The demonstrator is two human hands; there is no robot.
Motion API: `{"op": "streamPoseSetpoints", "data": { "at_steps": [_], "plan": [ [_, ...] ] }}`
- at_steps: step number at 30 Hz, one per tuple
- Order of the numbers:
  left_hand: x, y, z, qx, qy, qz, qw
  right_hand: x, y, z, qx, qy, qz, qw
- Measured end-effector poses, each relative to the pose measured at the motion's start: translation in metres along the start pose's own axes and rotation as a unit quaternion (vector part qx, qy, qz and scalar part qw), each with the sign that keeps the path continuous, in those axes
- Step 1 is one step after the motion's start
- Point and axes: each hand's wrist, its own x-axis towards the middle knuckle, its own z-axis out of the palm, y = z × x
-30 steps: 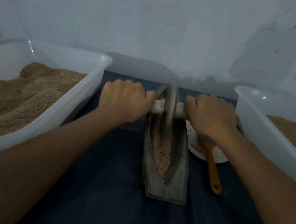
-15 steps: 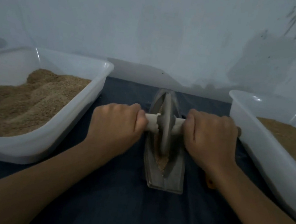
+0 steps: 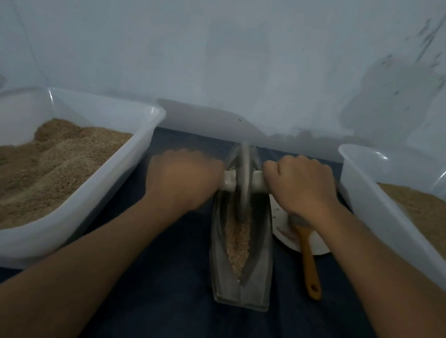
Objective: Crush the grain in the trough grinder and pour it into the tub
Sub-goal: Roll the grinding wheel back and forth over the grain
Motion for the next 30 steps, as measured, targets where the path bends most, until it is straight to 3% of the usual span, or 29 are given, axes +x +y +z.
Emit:
{"op": "streamPoseSetpoints", "data": {
  "at_steps": [4, 8, 12, 14, 19, 21, 30],
  "plan": [
    [0.0, 0.001, 0.001, 0.025, 0.004, -0.031, 0.999, -0.012, 0.006, -0.013, 0.029, 0.012, -0.078, 0.996],
    [-0.006, -0.001, 0.001, 0.0, 0.033, -0.03, 0.999, -0.027, 0.013, -0.04, 0.023, 0.139, -0.143, 0.98],
    [-0.006, -0.001, 0.005, -0.076, 0.022, -0.09, 0.993, -0.058, 0.019, -0.063, 0.012, 0.225, -0.148, 0.963],
    [-0.006, -0.004, 0.006, -0.104, 0.002, -0.117, 0.988, -0.076, 0.024, -0.067, -0.009, 0.195, -0.147, 0.97],
    [-0.004, -0.012, 0.005, -0.125, -0.003, -0.176, 0.976, -0.119, 0.036, -0.047, -0.042, -0.081, -0.209, 0.974],
    [-0.002, -0.014, 0.004, -0.134, -0.007, -0.197, 0.971, -0.13, 0.042, -0.038, -0.035, -0.148, -0.221, 0.963],
    [-0.001, -0.014, 0.001, -0.206, -0.071, -0.266, 0.939, -0.135, 0.046, -0.035, -0.044, -0.068, -0.273, 0.959]
  ]
}}
